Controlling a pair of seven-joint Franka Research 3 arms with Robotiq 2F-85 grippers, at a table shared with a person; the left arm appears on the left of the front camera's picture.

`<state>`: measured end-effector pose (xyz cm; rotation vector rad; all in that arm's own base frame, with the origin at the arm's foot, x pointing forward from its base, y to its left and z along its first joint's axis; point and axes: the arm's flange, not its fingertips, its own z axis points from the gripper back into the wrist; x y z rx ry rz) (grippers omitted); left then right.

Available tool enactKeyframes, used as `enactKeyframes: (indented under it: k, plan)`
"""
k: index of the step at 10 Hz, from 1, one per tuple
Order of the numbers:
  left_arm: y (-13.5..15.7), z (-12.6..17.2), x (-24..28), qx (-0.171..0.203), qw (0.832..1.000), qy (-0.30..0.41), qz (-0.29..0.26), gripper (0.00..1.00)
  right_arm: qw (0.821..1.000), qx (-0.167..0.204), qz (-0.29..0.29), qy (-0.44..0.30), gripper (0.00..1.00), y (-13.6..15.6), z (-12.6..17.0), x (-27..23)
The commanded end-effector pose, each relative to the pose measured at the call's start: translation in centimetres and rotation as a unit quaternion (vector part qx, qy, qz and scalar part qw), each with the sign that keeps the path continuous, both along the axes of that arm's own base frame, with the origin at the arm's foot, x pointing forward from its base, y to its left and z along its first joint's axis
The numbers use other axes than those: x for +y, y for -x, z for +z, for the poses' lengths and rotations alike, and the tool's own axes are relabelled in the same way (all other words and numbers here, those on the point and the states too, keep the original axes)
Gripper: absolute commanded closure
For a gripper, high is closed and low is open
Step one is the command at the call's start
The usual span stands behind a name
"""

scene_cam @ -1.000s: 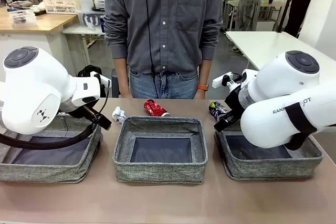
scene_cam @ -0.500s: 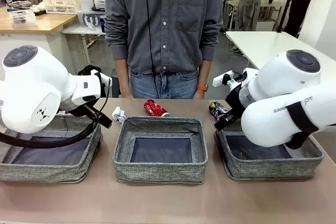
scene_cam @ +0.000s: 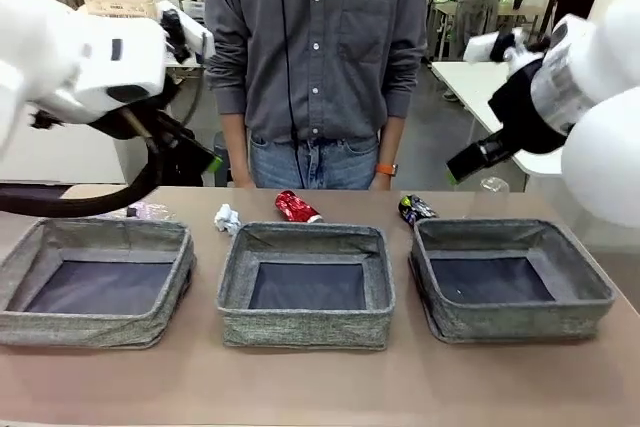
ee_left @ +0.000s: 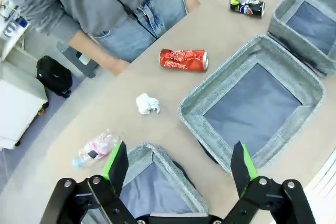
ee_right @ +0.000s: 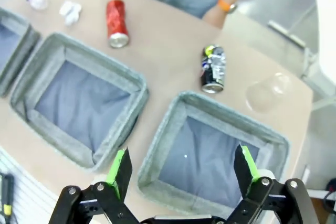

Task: Sort the waste into the appropriate baskets.
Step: Pick up the waste item pointed out by the person.

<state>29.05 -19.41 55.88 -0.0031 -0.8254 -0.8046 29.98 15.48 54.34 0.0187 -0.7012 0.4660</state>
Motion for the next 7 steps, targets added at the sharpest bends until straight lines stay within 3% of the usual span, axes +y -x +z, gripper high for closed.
enactKeyframes:
  k: [1,2,3,4,5,6,7]
  plan:
    - [-4.1,-4.5,-0.4,0.031,0.999,0.009,0.005,0.0,1.0,0.014,0.017,0.001,0.0,-1.8,-1.6,-0.2]
    - [0.0,0.0,0.0,0.0,1.0,0.0,0.0,0.0,1.0,0.0,0.0,0.0,0.0,0.0,0.0,0.0]
    - [-1.5,-1.5,-0.4,0.095,0.99,0.01,-0.106,0.0,0.999,0.029,0.018,-0.014,0.0,-0.6,-0.7,0.0]
    - [-2.6,-2.0,0.5,0.161,0.977,0.042,-0.132,0.0,0.995,0.067,0.042,-0.055,0.0,-0.8,-1.2,-0.8]
    - [-3.5,-2.6,2.2,0.241,0.953,0.084,-0.161,0.0,0.983,0.116,0.054,-0.132,0.0,-1.2,-1.5,-1.9]
    - [-4.5,-3.6,4.6,0.332,0.907,0.147,-0.214,0.0,0.945,0.205,-0.019,-0.255,0.0,-2.1,-1.3,-2.6]
    - [-5.6,-4.9,6.7,0.365,0.88,0.22,-0.209,0.0,0.9,0.285,-0.011,-0.33,0.0,-2.6,-1.3,-3.3]
